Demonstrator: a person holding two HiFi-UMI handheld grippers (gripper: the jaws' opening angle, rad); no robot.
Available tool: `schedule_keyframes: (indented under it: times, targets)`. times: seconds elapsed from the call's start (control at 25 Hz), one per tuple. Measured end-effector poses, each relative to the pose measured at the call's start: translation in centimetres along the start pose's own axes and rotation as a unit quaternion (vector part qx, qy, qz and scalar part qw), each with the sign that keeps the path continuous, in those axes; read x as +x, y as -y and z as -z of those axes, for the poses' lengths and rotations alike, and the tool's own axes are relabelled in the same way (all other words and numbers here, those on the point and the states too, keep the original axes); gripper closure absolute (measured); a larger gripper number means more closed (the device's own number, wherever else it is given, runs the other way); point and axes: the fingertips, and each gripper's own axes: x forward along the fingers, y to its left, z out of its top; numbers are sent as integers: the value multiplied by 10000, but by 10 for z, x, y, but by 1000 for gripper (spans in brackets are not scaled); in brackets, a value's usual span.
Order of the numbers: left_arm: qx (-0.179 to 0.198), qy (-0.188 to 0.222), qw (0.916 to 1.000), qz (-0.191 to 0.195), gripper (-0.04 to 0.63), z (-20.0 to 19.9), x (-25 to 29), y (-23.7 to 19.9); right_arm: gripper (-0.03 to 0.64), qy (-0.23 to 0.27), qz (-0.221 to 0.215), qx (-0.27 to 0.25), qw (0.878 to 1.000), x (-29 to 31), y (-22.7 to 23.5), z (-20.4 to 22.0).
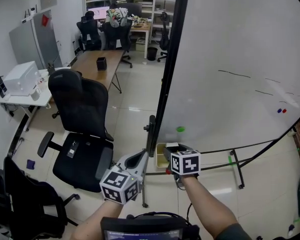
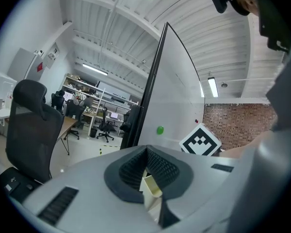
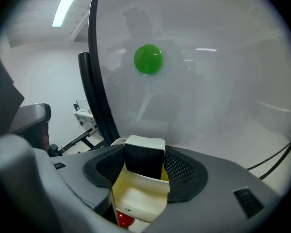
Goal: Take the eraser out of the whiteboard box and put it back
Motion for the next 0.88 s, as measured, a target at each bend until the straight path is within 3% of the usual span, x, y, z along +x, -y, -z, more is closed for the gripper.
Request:
schedule_keyframes:
  times: [0.16, 0.36, 0.88]
  targets:
    - [33, 15, 10000, 20, 558, -1, 1, 4, 333, -101, -134, 161, 9997, 4, -1, 3]
    - [36, -47, 10000, -39, 558, 3, 0, 6, 333, -282, -80, -134, 9995, 5, -4, 6]
    - [96, -54, 9999, -100, 558, 8, -10, 23, 331, -667, 1, -161, 9976, 4, -1, 12]
